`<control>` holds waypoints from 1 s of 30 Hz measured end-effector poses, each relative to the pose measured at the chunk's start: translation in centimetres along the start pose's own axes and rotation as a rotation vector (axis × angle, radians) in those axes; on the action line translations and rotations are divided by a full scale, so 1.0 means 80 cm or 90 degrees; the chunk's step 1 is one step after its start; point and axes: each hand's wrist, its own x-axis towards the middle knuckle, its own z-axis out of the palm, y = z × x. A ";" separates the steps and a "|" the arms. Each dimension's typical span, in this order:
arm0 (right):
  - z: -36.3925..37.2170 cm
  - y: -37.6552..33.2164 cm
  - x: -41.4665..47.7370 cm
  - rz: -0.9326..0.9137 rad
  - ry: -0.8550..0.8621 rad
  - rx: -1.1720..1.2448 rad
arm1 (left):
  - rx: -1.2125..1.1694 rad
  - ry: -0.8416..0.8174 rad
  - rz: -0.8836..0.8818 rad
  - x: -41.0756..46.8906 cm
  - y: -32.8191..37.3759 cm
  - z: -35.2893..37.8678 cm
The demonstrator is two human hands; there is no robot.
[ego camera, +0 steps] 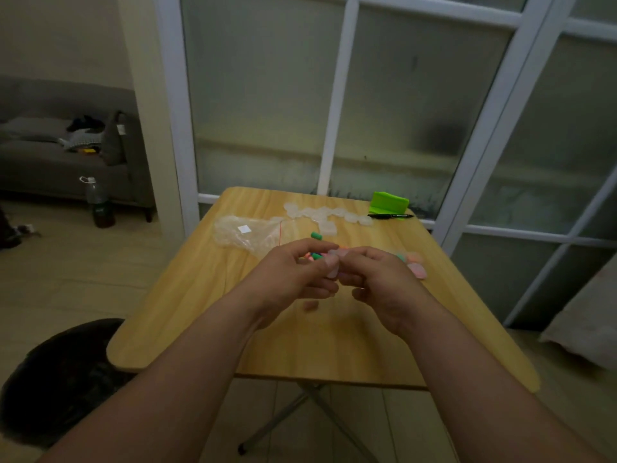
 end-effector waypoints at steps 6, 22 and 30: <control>-0.003 -0.002 -0.001 0.018 -0.033 0.026 | 0.031 -0.002 0.001 0.001 -0.002 0.001; 0.017 0.006 0.008 -0.026 0.011 0.018 | 0.003 0.046 -0.046 0.006 -0.006 -0.005; 0.011 0.007 0.017 -0.047 0.126 -0.075 | -0.152 0.073 -0.079 0.013 -0.004 -0.008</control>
